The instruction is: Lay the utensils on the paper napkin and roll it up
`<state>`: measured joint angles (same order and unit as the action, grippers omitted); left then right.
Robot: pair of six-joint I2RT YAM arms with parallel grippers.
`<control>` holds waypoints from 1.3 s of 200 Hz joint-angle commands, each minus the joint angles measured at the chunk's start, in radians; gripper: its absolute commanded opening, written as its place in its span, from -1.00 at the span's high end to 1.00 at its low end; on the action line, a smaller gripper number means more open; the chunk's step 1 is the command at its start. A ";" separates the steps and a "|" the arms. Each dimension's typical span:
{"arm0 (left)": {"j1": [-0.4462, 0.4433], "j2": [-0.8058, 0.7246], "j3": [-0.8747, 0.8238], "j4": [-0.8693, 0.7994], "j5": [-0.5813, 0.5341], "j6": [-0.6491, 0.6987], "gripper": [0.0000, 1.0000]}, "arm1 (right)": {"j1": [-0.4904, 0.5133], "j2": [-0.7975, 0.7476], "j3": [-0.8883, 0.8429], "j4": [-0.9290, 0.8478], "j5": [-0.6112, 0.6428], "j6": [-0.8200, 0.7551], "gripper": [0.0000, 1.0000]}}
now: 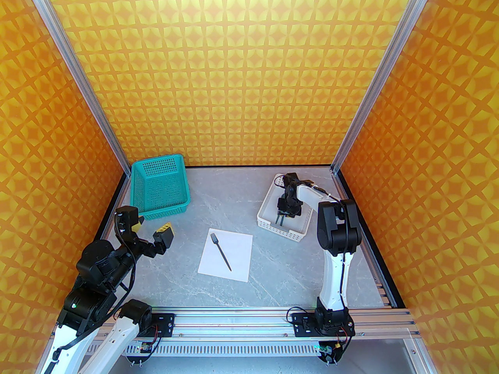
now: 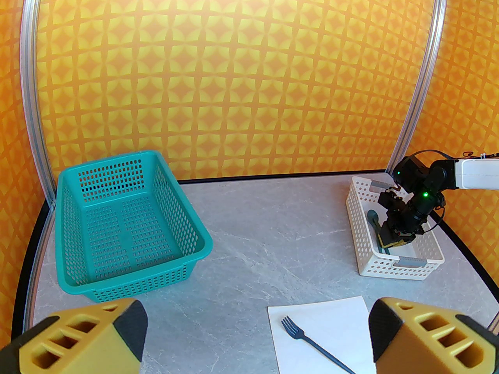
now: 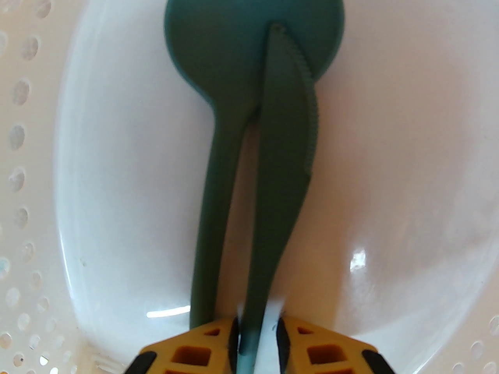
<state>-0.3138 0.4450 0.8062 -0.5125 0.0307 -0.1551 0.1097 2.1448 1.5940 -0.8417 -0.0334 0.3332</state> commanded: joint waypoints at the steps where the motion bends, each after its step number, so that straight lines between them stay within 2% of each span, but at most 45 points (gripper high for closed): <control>1: 0.005 0.000 0.010 -0.021 0.016 0.011 -0.98 | -0.004 0.056 -0.014 -0.075 0.028 -0.015 0.49; 148: 0.005 -0.012 0.010 -0.018 0.015 0.008 -0.98 | -0.001 -0.094 -0.083 -0.067 0.043 0.001 0.47; 260: 0.004 -0.009 0.019 -0.017 0.016 0.005 -0.98 | 0.012 -0.101 -0.160 -0.035 0.018 0.007 0.45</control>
<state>-0.3138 0.4446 0.8062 -0.5125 0.0307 -0.1551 0.1116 2.0575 1.4681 -0.8677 -0.0147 0.3317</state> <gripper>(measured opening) 0.990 0.274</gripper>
